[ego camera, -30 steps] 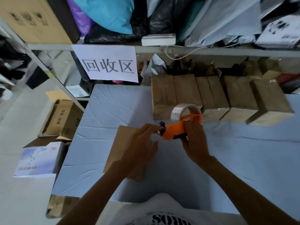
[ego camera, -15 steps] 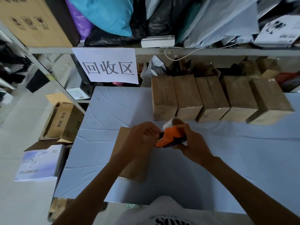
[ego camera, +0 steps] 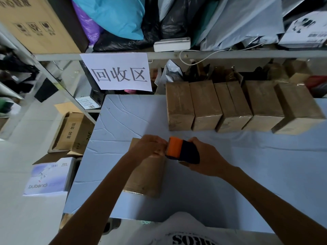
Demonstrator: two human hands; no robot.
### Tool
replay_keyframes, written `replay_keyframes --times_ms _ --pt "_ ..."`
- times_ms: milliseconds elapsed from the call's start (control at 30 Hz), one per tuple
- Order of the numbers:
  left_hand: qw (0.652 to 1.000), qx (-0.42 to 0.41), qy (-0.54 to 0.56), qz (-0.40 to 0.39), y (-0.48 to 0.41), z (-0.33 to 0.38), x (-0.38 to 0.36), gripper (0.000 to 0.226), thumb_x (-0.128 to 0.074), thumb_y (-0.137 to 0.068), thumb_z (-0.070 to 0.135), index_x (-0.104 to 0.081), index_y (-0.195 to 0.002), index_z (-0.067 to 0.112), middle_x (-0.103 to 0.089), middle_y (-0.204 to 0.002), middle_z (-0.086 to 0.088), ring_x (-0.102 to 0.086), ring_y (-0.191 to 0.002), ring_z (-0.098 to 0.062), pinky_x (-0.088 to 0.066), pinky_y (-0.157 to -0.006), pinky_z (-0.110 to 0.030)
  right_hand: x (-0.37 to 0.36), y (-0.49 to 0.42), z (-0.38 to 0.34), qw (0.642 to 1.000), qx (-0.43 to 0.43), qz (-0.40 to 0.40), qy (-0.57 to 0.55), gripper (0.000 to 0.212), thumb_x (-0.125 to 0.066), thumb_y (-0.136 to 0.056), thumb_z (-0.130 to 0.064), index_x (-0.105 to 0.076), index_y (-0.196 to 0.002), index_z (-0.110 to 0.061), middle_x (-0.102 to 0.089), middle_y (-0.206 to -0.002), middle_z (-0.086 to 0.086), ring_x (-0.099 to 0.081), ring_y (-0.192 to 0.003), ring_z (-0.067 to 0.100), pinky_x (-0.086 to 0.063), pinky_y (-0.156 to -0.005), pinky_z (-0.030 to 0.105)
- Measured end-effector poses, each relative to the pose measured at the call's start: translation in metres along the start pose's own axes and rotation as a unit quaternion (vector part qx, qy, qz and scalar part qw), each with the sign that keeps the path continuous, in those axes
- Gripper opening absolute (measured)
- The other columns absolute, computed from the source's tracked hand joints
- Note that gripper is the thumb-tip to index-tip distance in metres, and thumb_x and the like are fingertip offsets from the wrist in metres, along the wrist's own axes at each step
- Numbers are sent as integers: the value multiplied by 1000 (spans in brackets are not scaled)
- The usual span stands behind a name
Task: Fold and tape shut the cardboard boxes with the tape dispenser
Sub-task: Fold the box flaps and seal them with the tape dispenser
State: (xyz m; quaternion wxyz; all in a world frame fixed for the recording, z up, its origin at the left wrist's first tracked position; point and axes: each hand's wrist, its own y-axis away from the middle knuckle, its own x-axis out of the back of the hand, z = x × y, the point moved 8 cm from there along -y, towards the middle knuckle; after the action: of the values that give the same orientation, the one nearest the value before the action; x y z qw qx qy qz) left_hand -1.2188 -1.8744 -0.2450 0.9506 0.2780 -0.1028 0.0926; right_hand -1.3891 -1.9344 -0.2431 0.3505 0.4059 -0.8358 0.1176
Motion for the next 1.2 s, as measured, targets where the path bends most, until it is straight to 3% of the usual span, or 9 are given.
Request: replay_keyframes --times_ms 167,300,467,633,833,1067,1200 --pt "997 66 15 32 -1 -17 0 9 -65 -89 15 -68 -81 18 -69 -75 -1 -68 -68 -9 -55 -62 -20 2 -2 2 1000 15 -7 -16 47 -79 -71 -34 -52 -104 -14 -61 -82 -5 -60 -68 7 -54 -66 27" --pt "996 65 -11 61 0 -14 -3 21 -61 -88 2 -67 -76 18 -66 -65 2 -65 -58 -6 -52 -54 -15 6 -1 0 999 32 17 9 52 -82 -67 -42 -53 -102 -17 -61 -81 -9 -57 -65 3 -51 -61 21" --pt "995 62 -13 76 -2 -12 -4 20 -59 -93 12 -65 -75 20 -66 -72 -1 -65 -67 -9 -52 -54 -15 18 -1 -1 996 43 71 41 54 -83 -61 -44 -58 -102 -21 -61 -85 -12 -56 -70 1 -41 -63 8" --pt "993 60 4 99 -3 -12 -3 23 -55 -92 7 -66 -75 18 -65 -74 -2 -65 -72 -13 -53 -61 -21 17 -3 1 995 34 75 52 50 -79 -62 -51 -60 -97 -21 -63 -81 -11 -59 -69 3 -50 -62 18" --pt "989 40 -61 132 -5 -5 0 30 -51 -91 2 -64 -69 18 -62 -71 -1 -61 -67 -11 -49 -54 -17 14 -10 -2 995 39 66 62 48 -75 -61 -59 -53 -91 -28 -53 -74 -17 -52 -63 -4 -39 -56 9" --pt "968 -4 -181 174 -6 4 4 25 -49 -89 -2 -70 -85 11 -61 -77 4 -55 -62 -4 -37 -43 -5 8 -11 0 995 36 40 79 43 -75 -65 -51 -54 -91 -23 -57 -75 -12 -55 -62 3 -41 -55 14" --pt "953 -41 -229 195 -7 14 4 28 -47 -87 -5 -70 -84 9 -62 -77 0 -52 -56 -4 -35 -40 -4 12 -9 -2 994 32 48 94 43 -77 -65 -47 -56 -92 -20 -56 -75 -11 -56 -63 4 -42 -55 13"
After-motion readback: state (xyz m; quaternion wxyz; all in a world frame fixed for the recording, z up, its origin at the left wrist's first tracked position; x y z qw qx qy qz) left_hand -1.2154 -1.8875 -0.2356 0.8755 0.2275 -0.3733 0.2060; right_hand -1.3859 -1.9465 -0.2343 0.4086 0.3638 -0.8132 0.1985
